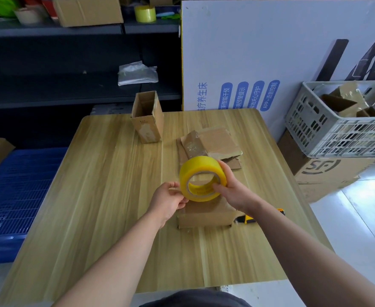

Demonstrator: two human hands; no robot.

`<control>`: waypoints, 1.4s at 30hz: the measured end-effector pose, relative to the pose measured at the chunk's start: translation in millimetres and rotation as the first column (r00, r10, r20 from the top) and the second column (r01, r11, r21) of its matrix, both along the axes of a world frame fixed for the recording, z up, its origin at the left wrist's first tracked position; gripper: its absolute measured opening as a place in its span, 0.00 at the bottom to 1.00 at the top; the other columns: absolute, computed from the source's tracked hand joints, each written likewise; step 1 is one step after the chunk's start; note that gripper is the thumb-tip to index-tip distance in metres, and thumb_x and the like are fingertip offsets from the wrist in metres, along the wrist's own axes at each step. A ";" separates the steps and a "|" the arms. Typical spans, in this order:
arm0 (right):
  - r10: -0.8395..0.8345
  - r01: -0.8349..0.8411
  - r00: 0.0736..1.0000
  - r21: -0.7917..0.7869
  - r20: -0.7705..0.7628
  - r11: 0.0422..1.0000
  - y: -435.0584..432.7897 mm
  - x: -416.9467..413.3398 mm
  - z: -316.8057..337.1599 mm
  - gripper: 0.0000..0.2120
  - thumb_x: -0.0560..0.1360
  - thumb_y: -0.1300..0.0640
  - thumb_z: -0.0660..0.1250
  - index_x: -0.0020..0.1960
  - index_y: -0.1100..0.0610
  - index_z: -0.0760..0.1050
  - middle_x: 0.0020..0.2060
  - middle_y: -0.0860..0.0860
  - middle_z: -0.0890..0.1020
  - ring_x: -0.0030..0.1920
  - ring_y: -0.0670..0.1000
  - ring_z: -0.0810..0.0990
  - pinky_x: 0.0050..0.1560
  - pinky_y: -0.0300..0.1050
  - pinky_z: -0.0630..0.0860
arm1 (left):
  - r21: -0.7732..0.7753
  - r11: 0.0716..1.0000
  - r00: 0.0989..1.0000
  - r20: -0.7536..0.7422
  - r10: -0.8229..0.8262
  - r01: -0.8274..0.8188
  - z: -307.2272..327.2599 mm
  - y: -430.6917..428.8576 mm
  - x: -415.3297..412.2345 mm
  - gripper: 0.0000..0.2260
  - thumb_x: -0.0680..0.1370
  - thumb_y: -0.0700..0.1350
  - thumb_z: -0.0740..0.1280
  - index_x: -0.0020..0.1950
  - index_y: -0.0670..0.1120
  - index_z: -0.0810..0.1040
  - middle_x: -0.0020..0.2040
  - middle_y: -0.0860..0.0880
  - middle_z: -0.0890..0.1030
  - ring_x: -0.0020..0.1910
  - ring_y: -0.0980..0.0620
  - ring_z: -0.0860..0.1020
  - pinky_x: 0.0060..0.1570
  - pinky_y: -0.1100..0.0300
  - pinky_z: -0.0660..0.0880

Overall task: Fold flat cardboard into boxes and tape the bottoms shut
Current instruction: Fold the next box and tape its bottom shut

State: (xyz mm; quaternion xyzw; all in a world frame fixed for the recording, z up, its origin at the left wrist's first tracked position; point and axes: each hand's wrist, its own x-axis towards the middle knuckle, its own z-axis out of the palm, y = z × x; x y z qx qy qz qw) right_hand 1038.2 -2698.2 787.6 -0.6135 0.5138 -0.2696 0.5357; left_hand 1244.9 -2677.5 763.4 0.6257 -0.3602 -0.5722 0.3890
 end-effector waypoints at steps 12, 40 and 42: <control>-0.113 0.093 0.978 -0.122 -0.175 0.988 7.1 1.9 -11.8 0.23 0.81 0.54 0.59 0.71 0.41 0.55 0.53 0.52 0.78 0.52 0.54 0.78 0.57 0.56 0.75 | 0.030 0.995 0.990 0.109 0.088 -0.092 -4.2 -8.0 -6.2 0.04 0.79 0.39 0.65 0.45 0.40 0.77 0.37 0.41 0.82 0.36 0.48 0.82 0.35 0.58 0.81; -0.273 0.250 0.948 -0.148 -0.161 0.957 10.5 7.7 -13.7 0.15 0.79 0.66 0.58 0.63 0.58 0.60 0.46 0.49 0.71 0.45 0.47 0.71 0.43 0.42 0.70 | 0.171 0.976 0.983 -0.104 0.153 -0.134 -23.5 -3.6 25.7 0.11 0.84 0.40 0.55 0.43 0.39 0.69 0.39 0.40 0.77 0.37 0.45 0.81 0.32 0.57 0.78; -0.271 0.247 0.948 -0.153 -0.166 0.957 11.0 7.8 -12.9 0.16 0.79 0.66 0.58 0.64 0.58 0.59 0.48 0.50 0.71 0.45 0.48 0.71 0.43 0.43 0.70 | 0.171 0.975 0.984 -0.079 0.157 -0.142 -25.0 -4.6 24.5 0.11 0.84 0.40 0.54 0.43 0.39 0.68 0.39 0.39 0.77 0.36 0.46 0.80 0.31 0.58 0.78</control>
